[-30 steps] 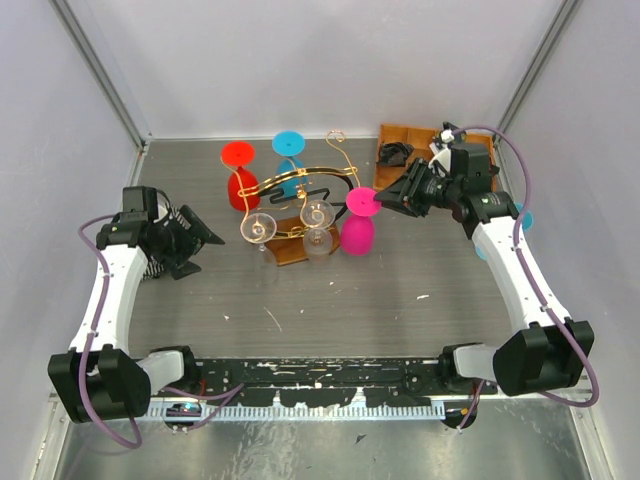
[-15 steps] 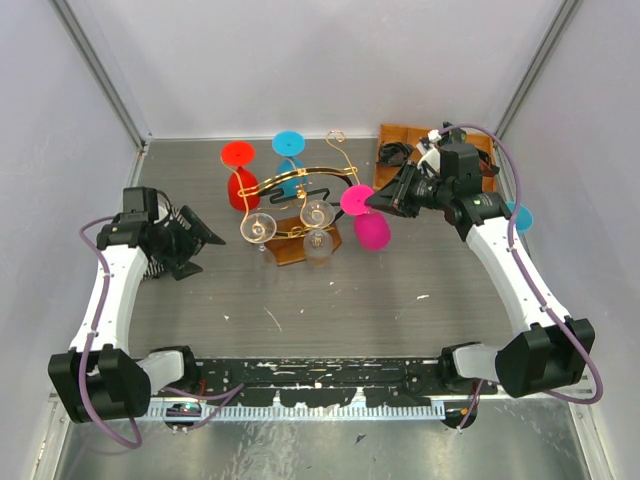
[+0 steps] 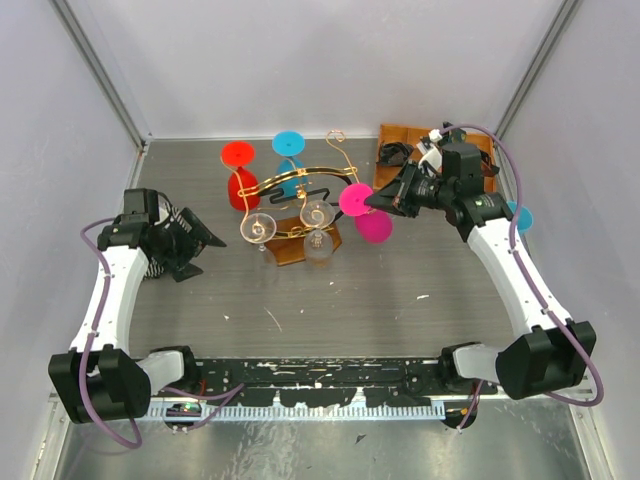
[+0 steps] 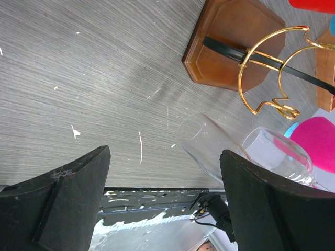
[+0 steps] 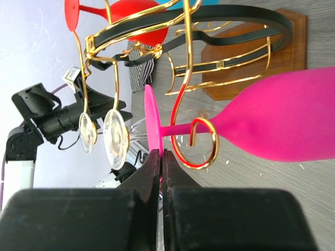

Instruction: Take the wine glass off the wine glass rack

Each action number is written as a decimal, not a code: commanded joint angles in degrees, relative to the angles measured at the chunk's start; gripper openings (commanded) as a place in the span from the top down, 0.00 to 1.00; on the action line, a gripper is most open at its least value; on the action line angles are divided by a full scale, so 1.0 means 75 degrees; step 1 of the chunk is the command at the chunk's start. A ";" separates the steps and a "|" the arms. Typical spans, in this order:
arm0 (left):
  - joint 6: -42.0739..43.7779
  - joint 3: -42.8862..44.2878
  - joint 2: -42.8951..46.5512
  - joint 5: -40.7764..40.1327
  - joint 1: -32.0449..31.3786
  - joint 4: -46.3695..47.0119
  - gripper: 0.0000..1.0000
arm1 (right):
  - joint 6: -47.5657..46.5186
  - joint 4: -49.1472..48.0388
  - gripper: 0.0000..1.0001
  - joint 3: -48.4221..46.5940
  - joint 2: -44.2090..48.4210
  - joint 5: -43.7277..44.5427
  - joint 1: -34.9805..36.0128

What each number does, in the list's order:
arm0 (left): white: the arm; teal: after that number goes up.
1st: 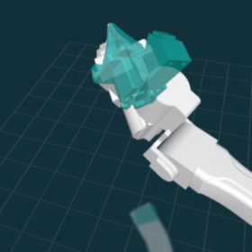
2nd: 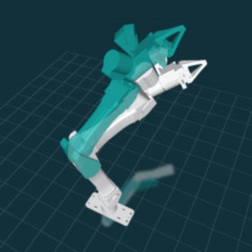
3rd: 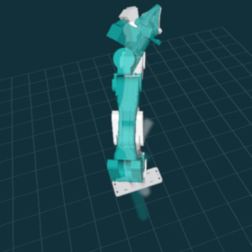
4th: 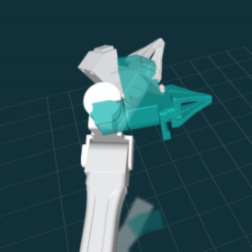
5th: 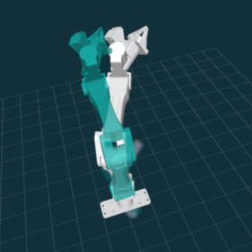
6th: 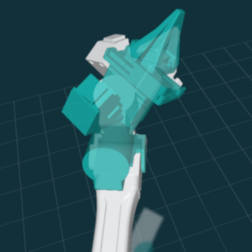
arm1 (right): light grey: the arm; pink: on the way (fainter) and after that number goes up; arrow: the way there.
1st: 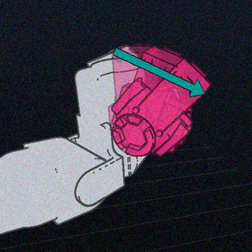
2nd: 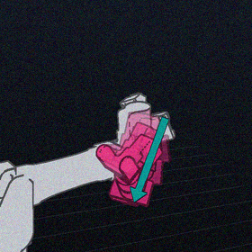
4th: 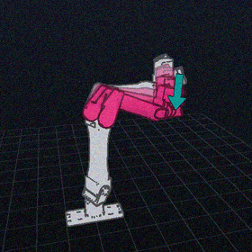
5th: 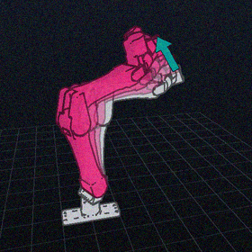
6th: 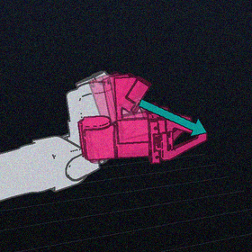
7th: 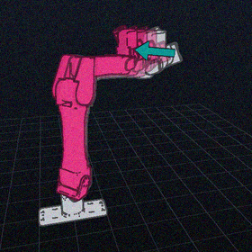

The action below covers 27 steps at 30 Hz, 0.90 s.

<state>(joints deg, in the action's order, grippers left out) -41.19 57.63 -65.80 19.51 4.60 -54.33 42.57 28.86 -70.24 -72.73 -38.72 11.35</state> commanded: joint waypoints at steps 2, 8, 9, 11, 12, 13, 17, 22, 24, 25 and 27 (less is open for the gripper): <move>0.0072 -0.0114 0.0096 0.0217 0.0008 -0.0072 0.07 | 0.0138 -0.0044 0.99 -0.0192 0.0653 -0.0750 0.0041; 0.0116 -0.0093 0.0185 0.0157 0.0011 -0.0085 0.08 | -0.0097 0.0453 0.99 0.0037 0.0960 -0.0719 0.0033; 0.0150 -0.0090 0.0184 0.0165 0.0008 -0.0124 0.08 | -0.0140 0.0524 0.99 0.0101 0.1027 -0.0663 0.0032; 0.0190 -0.0090 0.0156 0.0197 0.0008 -0.0164 0.08 | -0.0227 0.0664 0.99 0.0180 0.1149 -0.0568 -0.0004; 0.0203 -0.0098 0.0162 0.0218 0.0014 -0.0182 0.07 | -0.0242 0.0709 0.99 0.0213 0.1201 -0.0558 -0.0046; 0.0206 -0.0117 0.0171 0.0233 0.0010 -0.0187 0.08 | -0.0252 0.0739 0.99 0.0249 0.1254 -0.0556 -0.0096; 0.0201 -0.0191 0.0217 0.0269 0.0008 -0.0152 0.08 | -0.0238 0.0754 0.99 0.0330 0.1351 -0.0574 -0.0167; 0.0137 -0.0287 0.0200 0.0363 0.0008 -0.0037 0.07 | 0.0125 0.0175 0.99 0.0596 0.1235 -0.0747 -0.0166; 0.0145 -0.0303 0.0178 0.0365 0.0008 -0.0018 0.08 | 0.0413 -0.0237 0.99 0.0754 0.1156 -0.0935 -0.0169; 0.0165 -0.0310 0.0171 0.0355 0.0008 -0.0011 0.08 | 0.0519 -0.0425 0.99 0.0814 0.1121 -0.1009 -0.0167; 0.0182 -0.0323 0.0150 0.0343 0.0008 -0.0008 0.08 | 0.0669 -0.0697 0.99 0.0828 0.1027 -0.1086 -0.0168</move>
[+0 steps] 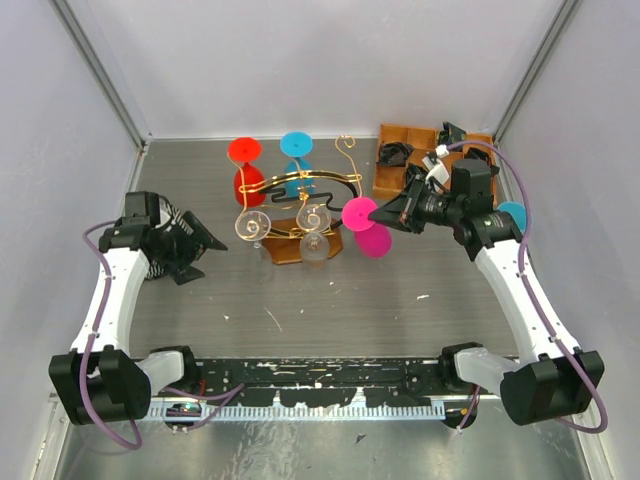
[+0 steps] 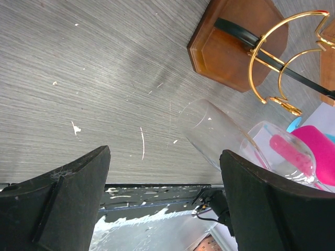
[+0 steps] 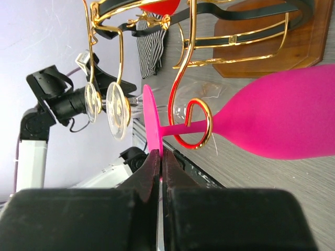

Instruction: Take the wine glass off the wine glass rack

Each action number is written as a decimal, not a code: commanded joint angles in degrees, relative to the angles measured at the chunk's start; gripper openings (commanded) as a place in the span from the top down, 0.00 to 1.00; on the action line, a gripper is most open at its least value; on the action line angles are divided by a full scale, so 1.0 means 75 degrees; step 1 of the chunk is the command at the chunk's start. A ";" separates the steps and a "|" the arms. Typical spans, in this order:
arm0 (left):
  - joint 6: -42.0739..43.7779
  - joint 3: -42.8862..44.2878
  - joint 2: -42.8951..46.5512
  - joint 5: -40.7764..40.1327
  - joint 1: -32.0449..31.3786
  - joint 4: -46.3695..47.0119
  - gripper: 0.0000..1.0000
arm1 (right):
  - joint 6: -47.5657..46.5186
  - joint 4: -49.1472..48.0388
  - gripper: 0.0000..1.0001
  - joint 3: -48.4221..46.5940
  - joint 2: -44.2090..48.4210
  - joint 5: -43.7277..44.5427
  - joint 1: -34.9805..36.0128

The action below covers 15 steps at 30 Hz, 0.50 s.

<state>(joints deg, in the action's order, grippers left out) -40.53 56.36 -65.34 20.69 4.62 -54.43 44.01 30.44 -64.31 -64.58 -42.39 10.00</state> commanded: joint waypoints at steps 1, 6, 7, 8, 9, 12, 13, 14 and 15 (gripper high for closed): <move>0.0096 -0.0155 0.0076 0.0183 0.0015 0.0013 0.08 | 0.0577 -0.1000 0.99 0.0040 -0.0108 -0.0626 0.0014; 0.0039 -0.0208 -0.0024 0.0258 0.0005 0.0138 0.07 | 0.0634 -0.1344 0.99 -0.0241 -0.0420 -0.0414 0.0014; 0.0038 -0.0213 -0.0039 0.0254 0.0005 0.0150 0.08 | 0.0716 -0.1456 0.99 -0.0264 -0.0470 -0.0356 0.0010; 0.0037 -0.0208 -0.0050 0.0253 0.0006 0.0140 0.08 | 0.0770 -0.1588 0.99 -0.0264 -0.0518 -0.0320 0.0008; 0.0053 -0.0203 -0.0053 0.0253 0.0005 0.0136 0.08 | 0.0833 -0.1672 0.99 -0.0314 -0.0573 -0.0308 0.0014; 0.0111 -0.0216 -0.0022 0.0233 0.0006 0.0096 0.07 | 0.0683 -0.1520 0.99 -0.0528 -0.0701 -0.0016 -0.0098; 0.0125 -0.0224 -0.0013 0.0214 0.0005 0.0073 0.08 | 0.0642 -0.1435 0.99 -0.0593 -0.0714 0.0017 -0.0273; 0.0141 -0.0225 0.0002 0.0202 0.0005 0.0073 0.08 | 0.0600 -0.1378 0.99 -0.0635 -0.0722 0.0002 -0.0448; 0.0142 -0.0236 -0.0001 0.0201 0.0008 0.0064 0.08 | 0.0554 -0.1350 0.99 -0.0665 -0.0733 -0.0073 -0.0640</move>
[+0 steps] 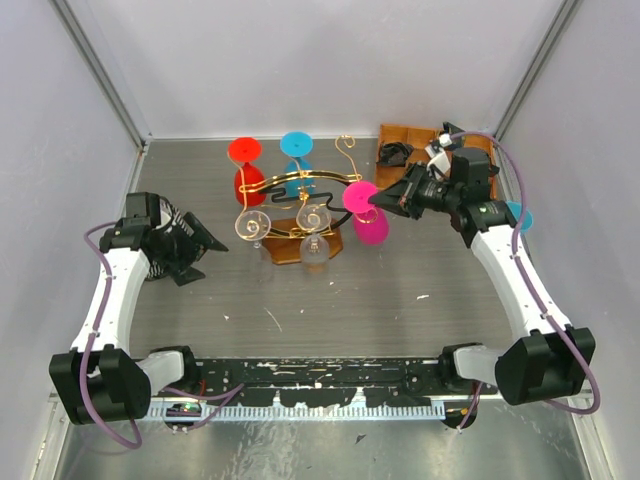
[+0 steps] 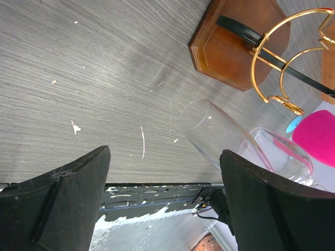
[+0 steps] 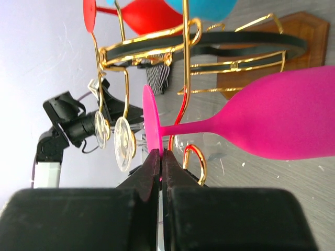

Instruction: Take the wine glass off the wine glass rack

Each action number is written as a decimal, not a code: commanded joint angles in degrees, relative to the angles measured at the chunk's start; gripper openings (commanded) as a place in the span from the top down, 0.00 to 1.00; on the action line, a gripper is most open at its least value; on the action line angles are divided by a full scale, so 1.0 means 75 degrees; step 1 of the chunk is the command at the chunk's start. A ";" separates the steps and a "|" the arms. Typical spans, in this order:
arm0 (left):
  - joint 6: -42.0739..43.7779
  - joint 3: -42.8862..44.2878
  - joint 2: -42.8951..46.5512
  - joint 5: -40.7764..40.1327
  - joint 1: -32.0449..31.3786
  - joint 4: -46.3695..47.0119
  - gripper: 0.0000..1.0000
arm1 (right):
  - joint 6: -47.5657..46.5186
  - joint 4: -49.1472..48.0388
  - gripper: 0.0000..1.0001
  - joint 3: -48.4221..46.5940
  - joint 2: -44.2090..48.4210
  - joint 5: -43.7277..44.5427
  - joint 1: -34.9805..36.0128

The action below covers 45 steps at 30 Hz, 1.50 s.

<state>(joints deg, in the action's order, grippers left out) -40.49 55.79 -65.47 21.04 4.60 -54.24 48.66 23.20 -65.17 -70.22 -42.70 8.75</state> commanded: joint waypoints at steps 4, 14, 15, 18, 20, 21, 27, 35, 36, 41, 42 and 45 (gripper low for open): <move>0.0131 -0.0182 0.0011 0.0177 0.0009 0.0079 0.08 | -0.0333 -0.0017 0.99 -0.0745 0.0013 -0.0457 -0.1330; 0.0160 -0.0237 0.0068 0.0236 0.0008 0.0095 0.07 | -0.2398 0.2796 0.99 -0.1745 0.0526 0.1019 -0.1724; 0.0150 -0.0245 0.0077 0.0240 0.0009 0.0111 0.07 | -0.2620 0.3102 0.99 -0.1895 0.0591 0.1425 -0.1704; 0.0083 -0.0281 0.0011 0.0346 0.0008 0.0204 0.07 | -0.3189 0.3853 0.99 -0.2319 0.0582 0.2826 -0.1644; 0.0051 -0.0252 -0.0052 0.0407 0.0008 0.0242 0.07 | -0.3509 0.4136 0.99 -0.2580 0.0425 0.3755 -0.1625; 0.0038 -0.0240 -0.0075 0.0406 0.0008 0.0276 0.07 | -0.3688 0.4144 0.99 -0.2685 0.0266 0.4172 -0.1624; -0.0056 -0.0145 -0.0233 0.0447 0.0008 0.0391 0.07 | -0.4608 0.3884 0.99 -0.3306 -0.1006 0.6700 -0.0797; -0.0090 -0.0314 -0.0299 0.0467 0.0008 0.0570 0.07 | -0.6394 0.2338 0.99 -0.2970 -0.2170 1.0684 0.0587; -0.0097 -0.0331 -0.0327 0.0490 0.0008 0.0586 0.08 | -0.6695 0.2037 0.99 -0.2810 -0.2229 1.1037 0.0631; -0.0115 -0.0377 -0.0372 0.0511 0.0008 0.0675 0.07 | -0.7647 0.1192 0.99 -0.2393 -0.2757 1.2110 0.0690; -0.0120 -0.0366 -0.0381 0.0522 0.0011 0.0689 0.08 | -0.7694 0.1116 0.99 -0.2360 -0.2878 1.2045 0.0695; -0.0082 -0.0343 -0.0420 0.0535 0.0008 0.0673 0.08 | -0.7779 0.0961 0.99 -0.2286 -0.3235 1.2115 0.0829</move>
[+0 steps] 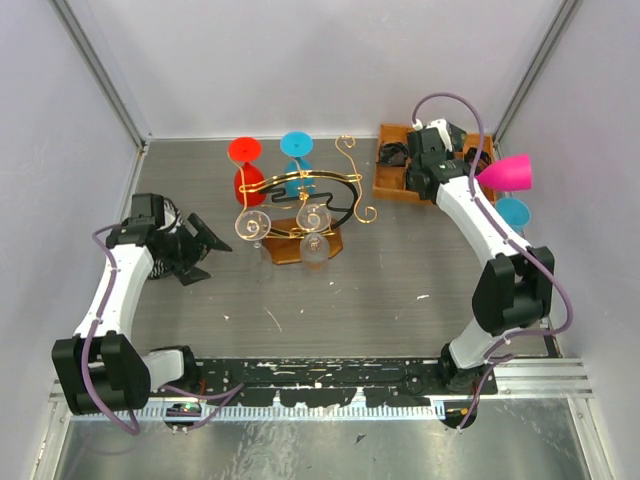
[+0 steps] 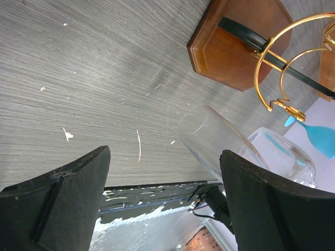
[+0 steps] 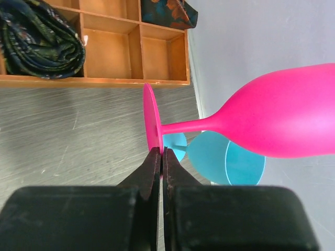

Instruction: Take the wine glass off the wine glass rack

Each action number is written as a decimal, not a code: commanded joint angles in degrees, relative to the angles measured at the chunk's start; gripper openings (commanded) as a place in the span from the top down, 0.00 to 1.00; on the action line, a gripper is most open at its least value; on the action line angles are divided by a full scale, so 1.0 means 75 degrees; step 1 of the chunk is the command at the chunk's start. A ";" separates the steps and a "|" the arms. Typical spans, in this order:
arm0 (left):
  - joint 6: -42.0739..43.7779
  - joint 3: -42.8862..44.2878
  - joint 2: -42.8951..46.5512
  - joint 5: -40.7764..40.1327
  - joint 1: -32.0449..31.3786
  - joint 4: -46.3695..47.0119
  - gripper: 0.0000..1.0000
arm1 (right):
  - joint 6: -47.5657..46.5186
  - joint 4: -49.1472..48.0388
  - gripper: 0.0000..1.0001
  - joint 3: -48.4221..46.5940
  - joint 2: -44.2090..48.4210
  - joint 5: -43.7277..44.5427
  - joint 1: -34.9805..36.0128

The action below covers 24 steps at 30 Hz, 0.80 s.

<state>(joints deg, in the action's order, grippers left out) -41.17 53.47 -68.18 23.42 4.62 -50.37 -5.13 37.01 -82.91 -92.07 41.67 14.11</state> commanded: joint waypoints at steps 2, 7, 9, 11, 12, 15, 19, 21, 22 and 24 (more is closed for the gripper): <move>0.0044 -0.0028 -0.0072 0.0218 0.0003 0.0142 0.07 | -0.0698 -0.1032 0.99 0.0190 -0.0537 0.0984 0.0246; 0.0057 -0.0022 -0.0101 0.0229 0.0006 0.0142 0.07 | -0.0887 -0.1316 0.99 0.0549 -0.1117 0.1799 0.0414; 0.0063 -0.0030 -0.0120 0.0236 0.0010 0.0153 0.08 | -0.0865 -0.1264 0.99 0.0615 -0.1411 0.2205 0.0482; 0.0091 -0.0048 -0.0146 0.0244 0.0005 0.0143 0.07 | -0.0679 -0.0998 0.99 0.0556 -0.1791 0.2510 0.0560; 0.0109 -0.0051 -0.0154 0.0256 0.0005 0.0133 0.07 | -0.0556 -0.0819 0.99 0.0517 -0.1961 0.2662 0.0593; 0.0195 -0.0029 -0.0168 0.0247 0.0006 0.0075 0.07 | -0.0325 -0.0638 0.99 0.0663 -0.2288 0.2949 0.0688; 0.0239 -0.0038 -0.0167 0.0210 0.0006 0.0066 0.07 | -0.0095 -0.0629 0.99 0.0845 -0.2582 0.3003 0.0736; 0.0241 -0.0024 -0.0187 0.0214 0.0005 0.0080 0.07 | 0.0012 -0.0641 0.99 0.0846 -0.2778 0.3010 0.0760; 0.0250 -0.0028 -0.0210 0.0220 0.0005 0.0079 0.07 | 0.0049 -0.0666 0.99 0.0849 -0.2878 0.3019 0.0784; 0.0271 0.0015 -0.0245 0.0229 0.0005 0.0071 0.07 | 0.0098 -0.0768 0.99 0.0862 -0.3115 0.3003 0.0816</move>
<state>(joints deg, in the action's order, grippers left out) -40.38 53.45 -69.23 23.68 4.60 -50.28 -7.09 32.51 -76.27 -113.45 60.69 19.46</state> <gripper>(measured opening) 0.930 0.042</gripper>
